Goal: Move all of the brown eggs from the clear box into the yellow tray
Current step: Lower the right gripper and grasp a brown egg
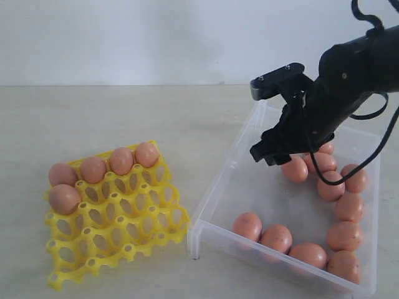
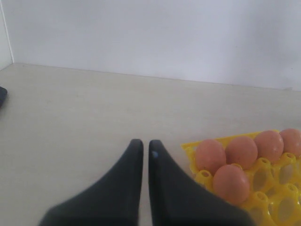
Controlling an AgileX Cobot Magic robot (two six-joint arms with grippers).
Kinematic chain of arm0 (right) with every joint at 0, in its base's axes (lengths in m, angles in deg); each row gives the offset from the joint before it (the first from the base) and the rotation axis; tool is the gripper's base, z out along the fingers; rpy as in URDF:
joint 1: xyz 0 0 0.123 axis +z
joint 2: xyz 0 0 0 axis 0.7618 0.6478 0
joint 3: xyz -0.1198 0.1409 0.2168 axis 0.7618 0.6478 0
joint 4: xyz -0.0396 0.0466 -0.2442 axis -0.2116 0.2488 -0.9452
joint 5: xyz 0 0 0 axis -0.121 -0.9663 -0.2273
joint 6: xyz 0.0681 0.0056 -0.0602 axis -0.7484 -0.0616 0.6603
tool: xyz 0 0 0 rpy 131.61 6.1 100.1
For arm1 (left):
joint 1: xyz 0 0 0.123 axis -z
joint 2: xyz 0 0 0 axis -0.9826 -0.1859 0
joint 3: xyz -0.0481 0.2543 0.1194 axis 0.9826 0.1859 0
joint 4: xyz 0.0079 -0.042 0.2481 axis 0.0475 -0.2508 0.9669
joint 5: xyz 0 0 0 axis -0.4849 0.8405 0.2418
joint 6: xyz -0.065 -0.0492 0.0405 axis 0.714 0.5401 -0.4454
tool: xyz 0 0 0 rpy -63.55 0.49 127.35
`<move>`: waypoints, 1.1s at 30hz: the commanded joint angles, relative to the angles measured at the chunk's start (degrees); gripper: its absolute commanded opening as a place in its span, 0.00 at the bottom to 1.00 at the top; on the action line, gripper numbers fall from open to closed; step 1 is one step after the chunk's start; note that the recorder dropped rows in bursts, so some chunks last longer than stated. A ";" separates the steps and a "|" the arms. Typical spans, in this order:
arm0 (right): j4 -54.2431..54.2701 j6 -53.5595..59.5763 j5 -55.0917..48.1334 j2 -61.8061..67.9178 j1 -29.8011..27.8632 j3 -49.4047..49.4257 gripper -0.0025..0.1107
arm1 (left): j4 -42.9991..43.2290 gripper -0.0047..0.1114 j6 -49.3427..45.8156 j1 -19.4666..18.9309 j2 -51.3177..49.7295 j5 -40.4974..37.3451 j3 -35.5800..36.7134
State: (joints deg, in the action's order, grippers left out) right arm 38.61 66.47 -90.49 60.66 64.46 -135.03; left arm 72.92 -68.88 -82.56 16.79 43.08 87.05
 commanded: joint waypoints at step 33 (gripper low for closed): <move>-3.38 -2.22 -2.05 10.81 -0.31 -0.23 0.02 | 0.14 0.08 0.02 -0.15 0.20 0.28 0.15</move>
State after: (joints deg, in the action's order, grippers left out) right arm 34.98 64.25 -87.45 70.84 64.46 -135.89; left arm 72.92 -68.88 -82.56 16.79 43.08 87.05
